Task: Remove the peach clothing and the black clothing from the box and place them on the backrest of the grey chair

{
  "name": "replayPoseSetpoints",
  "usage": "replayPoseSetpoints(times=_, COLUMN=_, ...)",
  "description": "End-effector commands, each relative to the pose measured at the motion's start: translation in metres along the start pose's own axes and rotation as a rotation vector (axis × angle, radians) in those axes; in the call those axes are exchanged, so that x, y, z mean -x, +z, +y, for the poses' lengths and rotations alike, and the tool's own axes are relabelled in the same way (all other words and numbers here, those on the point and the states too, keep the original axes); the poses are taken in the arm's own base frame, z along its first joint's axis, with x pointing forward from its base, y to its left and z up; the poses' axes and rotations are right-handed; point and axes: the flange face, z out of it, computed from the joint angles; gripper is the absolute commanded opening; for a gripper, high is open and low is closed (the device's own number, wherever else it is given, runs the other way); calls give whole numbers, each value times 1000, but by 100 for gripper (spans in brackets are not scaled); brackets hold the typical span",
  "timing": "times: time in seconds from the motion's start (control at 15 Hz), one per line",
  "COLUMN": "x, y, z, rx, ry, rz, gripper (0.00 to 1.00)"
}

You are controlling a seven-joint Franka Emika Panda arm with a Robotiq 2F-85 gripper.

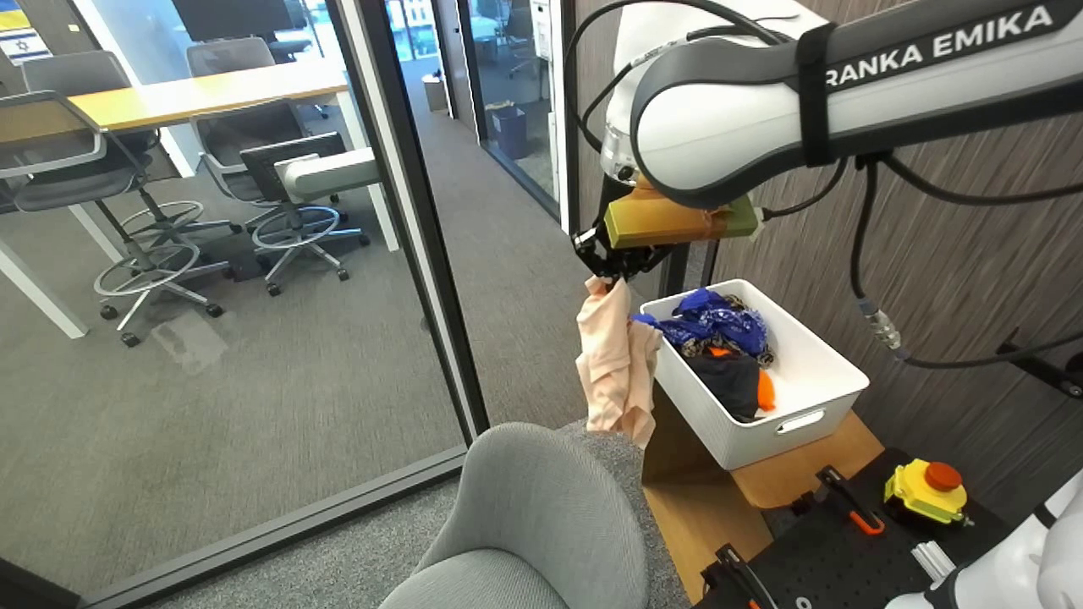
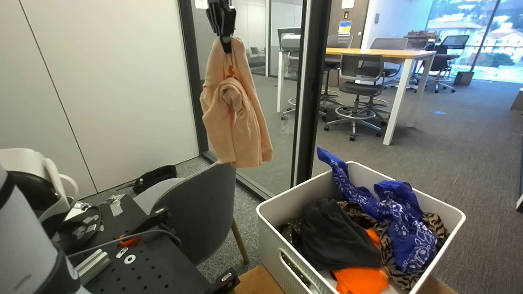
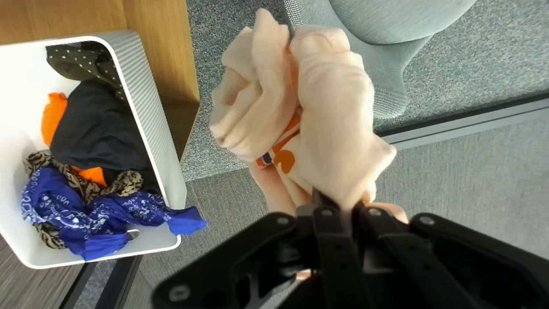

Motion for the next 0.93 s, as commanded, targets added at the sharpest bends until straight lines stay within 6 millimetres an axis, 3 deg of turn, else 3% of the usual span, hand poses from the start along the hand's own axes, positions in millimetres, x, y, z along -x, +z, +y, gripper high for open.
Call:
replayPoseSetpoints(times=0.0, x=-4, y=3, z=-1, rx=11, ry=20, rz=-16, gripper=3)
replayPoseSetpoints(times=0.87, x=6, y=69, z=-33, rx=41, ry=-8, rz=-232, gripper=2)
